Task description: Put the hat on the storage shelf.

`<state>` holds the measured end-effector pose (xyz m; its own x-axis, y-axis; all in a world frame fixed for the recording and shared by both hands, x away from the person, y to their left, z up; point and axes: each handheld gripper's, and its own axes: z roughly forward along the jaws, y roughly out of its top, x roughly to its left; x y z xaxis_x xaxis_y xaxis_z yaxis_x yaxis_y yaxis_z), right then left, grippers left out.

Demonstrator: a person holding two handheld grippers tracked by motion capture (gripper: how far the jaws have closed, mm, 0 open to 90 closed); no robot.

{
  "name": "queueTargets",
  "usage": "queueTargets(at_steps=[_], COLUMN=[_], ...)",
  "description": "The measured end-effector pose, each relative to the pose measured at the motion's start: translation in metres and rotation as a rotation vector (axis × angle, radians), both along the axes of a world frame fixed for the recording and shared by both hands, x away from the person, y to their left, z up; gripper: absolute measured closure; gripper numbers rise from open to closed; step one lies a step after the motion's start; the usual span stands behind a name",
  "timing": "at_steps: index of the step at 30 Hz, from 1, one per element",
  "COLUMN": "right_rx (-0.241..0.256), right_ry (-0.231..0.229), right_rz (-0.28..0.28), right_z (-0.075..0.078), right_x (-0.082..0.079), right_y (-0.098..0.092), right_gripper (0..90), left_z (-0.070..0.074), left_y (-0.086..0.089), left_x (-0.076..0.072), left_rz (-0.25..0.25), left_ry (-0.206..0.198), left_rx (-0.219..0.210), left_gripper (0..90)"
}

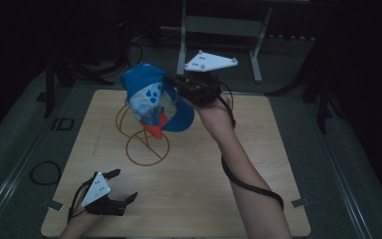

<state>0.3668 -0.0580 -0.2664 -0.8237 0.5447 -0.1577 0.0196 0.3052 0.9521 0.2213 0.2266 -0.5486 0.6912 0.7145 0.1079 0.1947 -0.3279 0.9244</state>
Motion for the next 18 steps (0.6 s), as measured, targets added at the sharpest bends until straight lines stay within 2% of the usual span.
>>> queueTargets(at_steps=[1,2,4,5,9,11,18], right_rx=[-0.001,-0.009,-0.011,-0.013,-0.033,-0.059,-0.113], right_ry=[0.002,0.015,0.024,0.043,0.05,0.08,0.124], right_rz=[0.003,0.009,0.011,0.024,0.027,0.04,0.077], right_z=[0.0,0.0,-0.001,-0.002,-0.006,-0.016,-0.038], right_x=[0.003,0.008,0.011,0.016,0.02,0.026,0.03], right_y=[0.007,0.023,0.03,0.045,0.06,0.079,0.099], right_gripper=[90.0,90.0,90.0,90.0,90.0,90.0,90.0], left_z=[-0.001,-0.001,-0.002,-0.002,-0.002,-0.004,-0.006], left_y=[0.001,0.002,0.004,0.004,0.005,0.006,0.008], left_x=[0.0,0.001,0.001,0.002,0.002,0.002,0.002], left_rz=[0.001,0.005,0.009,0.01,0.01,0.005,0.009], left_ry=[0.004,0.008,0.005,0.008,0.007,0.015,0.022], left_rx=[-0.015,-0.017,-0.022,-0.025,-0.03,-0.032,-0.038], left_gripper=[5.8,5.8,5.8,5.8,5.8,5.8,5.8])
